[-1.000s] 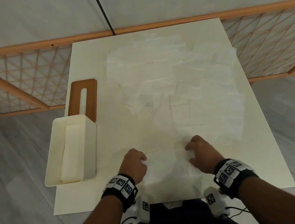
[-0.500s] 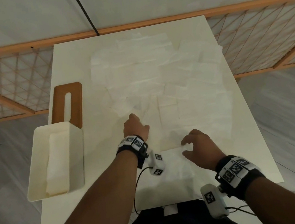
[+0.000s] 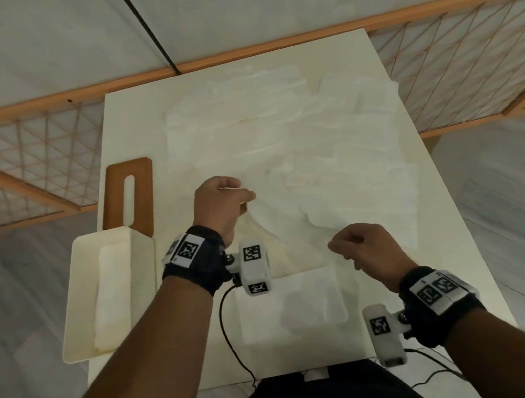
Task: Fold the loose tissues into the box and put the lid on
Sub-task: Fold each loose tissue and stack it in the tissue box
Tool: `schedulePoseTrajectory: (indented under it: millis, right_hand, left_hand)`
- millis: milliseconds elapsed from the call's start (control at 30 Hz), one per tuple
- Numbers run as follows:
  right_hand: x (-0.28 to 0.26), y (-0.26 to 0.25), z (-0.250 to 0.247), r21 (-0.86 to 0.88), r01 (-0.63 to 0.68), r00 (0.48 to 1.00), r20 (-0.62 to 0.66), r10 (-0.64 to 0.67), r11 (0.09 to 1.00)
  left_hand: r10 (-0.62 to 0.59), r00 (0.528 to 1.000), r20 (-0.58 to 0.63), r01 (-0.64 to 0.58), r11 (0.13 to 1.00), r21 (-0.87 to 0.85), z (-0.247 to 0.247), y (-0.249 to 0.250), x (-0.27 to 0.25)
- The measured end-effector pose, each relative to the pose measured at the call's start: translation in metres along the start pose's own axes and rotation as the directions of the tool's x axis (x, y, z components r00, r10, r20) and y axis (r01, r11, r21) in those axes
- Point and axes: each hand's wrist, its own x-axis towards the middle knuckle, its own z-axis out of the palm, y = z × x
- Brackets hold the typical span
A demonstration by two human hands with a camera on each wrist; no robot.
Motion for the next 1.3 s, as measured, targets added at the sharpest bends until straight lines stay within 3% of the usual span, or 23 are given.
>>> schedulePoseTrajectory:
  millis: [100,233,367,433,467,600,733,833,933,1067,1300]
  right_hand:
    - [0.001,-0.014,0.013,0.386,-0.15,0.986,0.13,0.108,0.91]
    - [0.008,-0.033,0.041,0.499,-0.335,0.925,0.336,0.177,0.8]
    - [0.006,-0.069,0.062,0.673,-0.358,0.863,0.503,-0.047,0.647]
    - [0.005,-0.091,0.061,0.766,-0.308,0.879,0.456,-0.138,0.565]
    - [0.006,-0.101,0.058,0.783,-0.249,0.896,0.409,-0.171,0.571]
    - [0.009,-0.121,0.045,0.687,0.0,0.954,0.218,-0.207,0.727]
    - [0.003,-0.128,0.031,0.513,0.076,0.945,0.237,-0.226,0.855]
    - [0.001,-0.124,0.025,0.4,0.106,0.937,0.265,-0.226,0.91]
    - [-0.001,-0.12,0.019,0.358,0.153,0.937,0.244,-0.251,0.921]
    - [-0.002,-0.112,0.009,0.379,0.235,0.951,0.101,-0.293,0.895]
    - [-0.009,-0.105,-0.002,0.52,0.239,0.928,0.128,-0.351,0.82]
  left_hand:
    - [0.036,0.998,0.054,-0.022,0.968,-0.251,-0.014,0.022,-0.018]
    - [0.102,0.987,0.121,-0.019,0.836,-0.548,-0.035,0.036,-0.046]
    - [0.201,0.967,0.154,-0.04,0.722,-0.691,-0.067,0.035,-0.069]
    - [0.172,0.978,0.12,-0.051,0.75,-0.66,-0.086,0.024,-0.07]
    - [0.141,0.985,0.103,-0.041,0.76,-0.649,-0.094,0.017,-0.071]
    - [0.132,0.976,0.171,0.003,0.786,-0.619,-0.114,-0.006,-0.079]
    - [0.035,0.983,0.178,0.023,0.948,-0.316,-0.113,-0.013,-0.072]
    - [0.064,0.98,0.19,-0.037,0.989,-0.144,-0.112,-0.021,-0.061]
    - [0.114,0.967,0.227,-0.098,0.992,-0.078,-0.11,-0.022,-0.059]
    - [0.194,0.941,0.278,-0.182,0.981,-0.068,-0.111,-0.021,-0.062]
    - [0.375,0.889,0.261,-0.407,0.91,0.079,-0.111,-0.011,-0.067]
